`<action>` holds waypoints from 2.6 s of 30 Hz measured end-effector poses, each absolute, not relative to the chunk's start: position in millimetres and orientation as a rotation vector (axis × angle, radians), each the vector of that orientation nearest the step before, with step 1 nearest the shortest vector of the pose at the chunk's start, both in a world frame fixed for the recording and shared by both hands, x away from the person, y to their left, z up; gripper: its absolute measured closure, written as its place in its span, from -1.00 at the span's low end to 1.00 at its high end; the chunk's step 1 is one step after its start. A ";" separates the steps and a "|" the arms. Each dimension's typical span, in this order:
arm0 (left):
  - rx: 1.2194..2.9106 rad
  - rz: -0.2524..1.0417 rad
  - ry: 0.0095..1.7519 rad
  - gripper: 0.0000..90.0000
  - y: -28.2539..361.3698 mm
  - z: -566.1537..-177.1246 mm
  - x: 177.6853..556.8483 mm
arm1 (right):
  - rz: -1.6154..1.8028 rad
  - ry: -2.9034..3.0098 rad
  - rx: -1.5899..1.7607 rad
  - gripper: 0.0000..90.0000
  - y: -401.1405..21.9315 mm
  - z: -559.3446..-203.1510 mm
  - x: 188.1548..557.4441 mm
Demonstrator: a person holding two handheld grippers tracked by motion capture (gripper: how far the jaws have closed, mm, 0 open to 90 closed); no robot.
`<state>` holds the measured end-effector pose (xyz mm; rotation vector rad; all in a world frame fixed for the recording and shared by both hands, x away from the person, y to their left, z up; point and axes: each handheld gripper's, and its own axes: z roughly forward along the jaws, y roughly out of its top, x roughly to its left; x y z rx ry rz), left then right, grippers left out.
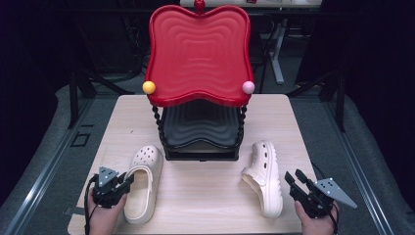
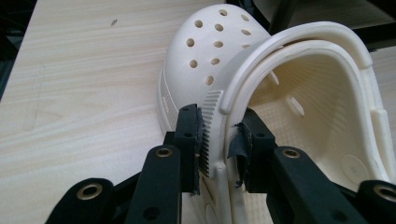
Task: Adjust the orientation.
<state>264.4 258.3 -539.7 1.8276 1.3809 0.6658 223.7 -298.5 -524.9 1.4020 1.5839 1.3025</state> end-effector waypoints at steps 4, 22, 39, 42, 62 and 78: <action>1.826 0.667 1.388 0.62 253.2 -539.3 257.3 | 1.274 1.637 1.384 0.62 -290.2 -519.8 225.1; 1.775 0.645 1.312 0.16 253.7 -543.1 255.1 | 1.090 1.855 1.218 0.95 -245.1 -520.9 232.6; 1.770 0.651 1.270 0.06 256.0 -542.3 255.7 | 1.110 1.743 1.383 0.99 -279.0 -516.4 228.6; 1.769 0.643 1.271 0.09 256.2 -541.3 255.5 | 1.151 1.711 1.481 0.99 -294.4 -516.6 229.9; 1.772 0.635 1.264 0.10 256.6 -541.6 257.2 | 1.110 1.645 1.891 1.00 -354.7 -553.7 252.6; 1.770 0.635 1.265 0.09 256.9 -542.3 257.3 | 1.186 1.602 1.640 0.94 -334.3 -527.3 241.5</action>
